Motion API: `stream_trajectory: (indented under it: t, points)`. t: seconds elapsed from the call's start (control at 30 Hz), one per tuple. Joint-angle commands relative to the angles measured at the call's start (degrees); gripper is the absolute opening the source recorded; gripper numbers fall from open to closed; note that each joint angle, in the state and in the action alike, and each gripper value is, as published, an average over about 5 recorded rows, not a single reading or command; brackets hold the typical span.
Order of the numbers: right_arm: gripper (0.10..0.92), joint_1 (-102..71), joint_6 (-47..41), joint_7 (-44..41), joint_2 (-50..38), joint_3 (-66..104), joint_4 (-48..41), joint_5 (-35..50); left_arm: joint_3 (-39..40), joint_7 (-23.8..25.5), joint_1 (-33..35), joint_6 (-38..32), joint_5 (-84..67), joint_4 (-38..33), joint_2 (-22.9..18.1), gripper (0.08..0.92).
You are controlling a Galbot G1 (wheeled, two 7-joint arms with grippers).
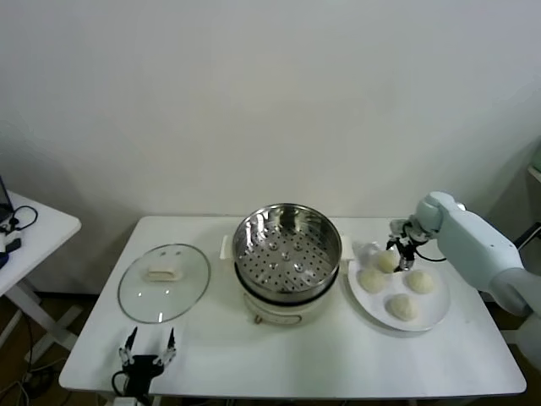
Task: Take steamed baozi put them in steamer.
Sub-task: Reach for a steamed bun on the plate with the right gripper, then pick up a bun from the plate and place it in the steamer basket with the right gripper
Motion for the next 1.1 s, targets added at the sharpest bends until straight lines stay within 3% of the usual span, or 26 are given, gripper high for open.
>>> stream_trajectory:
  t: [0.03,0.17,0.43,0.67,0.93,1.1]
  points:
    - [0.644,0.04,0.31,0.38,0.54,0.47,-0.48,-0.29,0.08,-0.12,0.09,-0.07,0.24,0.00,0.02,0.823]
    - [0.636,2.08,-0.32,-0.01,-2.26,-3.11,4.85,3.60,0.09,-0.25,0.22,-0.11,0.39,-0.12,-0.08,0.823]
    - [0.636,24.21,-0.64,-2.07,-13.40,-28.62,28.30,23.62,0.08,-0.74,0.51,-0.21,0.82,-0.43,-0.45,0.823]
    - [0.636,44.58,5.01,-4.73,-11.99,-41.48,35.51,32.14,0.12,-1.29,1.19,-0.81,1.37,-0.44,-0.49,0.823]
    - [0.639,50.51,16.49,-1.51,-5.20,-45.68,51.60,24.87,-0.04,-1.84,0.95,-1.61,2.55,0.37,-0.94,0.823]
    - [0.655,42.10,21.58,3.26,1.50,-42.73,48.21,10.17,0.10,-1.97,0.70,-1.87,2.58,0.78,-1.25,0.823]
